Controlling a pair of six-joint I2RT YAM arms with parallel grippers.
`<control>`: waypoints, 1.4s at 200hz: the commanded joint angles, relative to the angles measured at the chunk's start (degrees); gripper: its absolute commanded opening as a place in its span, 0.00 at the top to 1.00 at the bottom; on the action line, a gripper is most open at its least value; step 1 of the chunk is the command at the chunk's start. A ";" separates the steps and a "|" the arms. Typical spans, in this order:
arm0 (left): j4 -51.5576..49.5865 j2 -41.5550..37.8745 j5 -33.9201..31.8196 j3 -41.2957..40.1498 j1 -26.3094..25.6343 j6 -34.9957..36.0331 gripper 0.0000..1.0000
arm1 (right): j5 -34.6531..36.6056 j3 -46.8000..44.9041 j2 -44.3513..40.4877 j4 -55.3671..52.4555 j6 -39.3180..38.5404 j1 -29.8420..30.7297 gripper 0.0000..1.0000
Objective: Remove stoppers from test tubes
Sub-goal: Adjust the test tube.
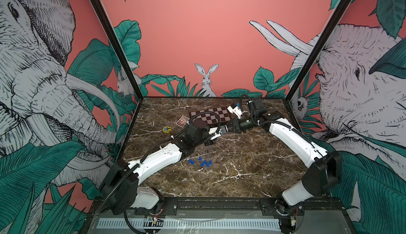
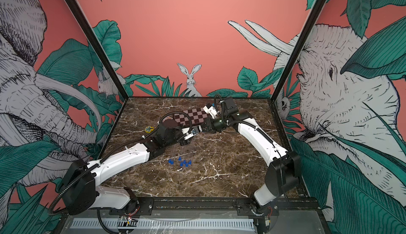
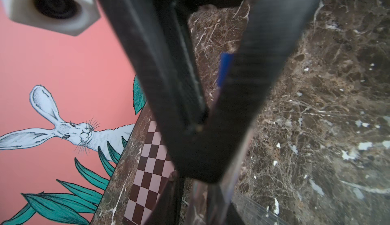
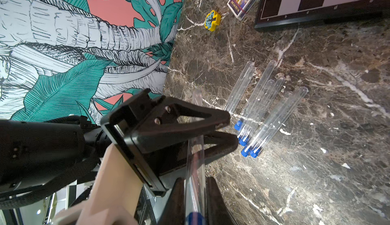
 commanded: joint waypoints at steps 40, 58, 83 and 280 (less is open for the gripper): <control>-0.24 -0.89 2.48 1.56 -0.38 -0.22 0.97 | -1.07 0.36 -0.64 3.18 0.55 0.30 0.74; -0.08 -1.15 2.96 1.37 -0.36 -0.83 1.00 | 0.89 -0.58 -1.74 5.02 1.52 -0.51 0.62; 0.31 -1.92 3.52 0.74 -0.38 -2.64 1.00 | 6.19 -6.07 -7.79 14.68 6.08 -3.73 0.48; -12.97 7.41 7.53 17.61 -0.38 -32.31 1.00 | 24.08 -19.97 -23.78 33.00 10.95 -3.28 0.47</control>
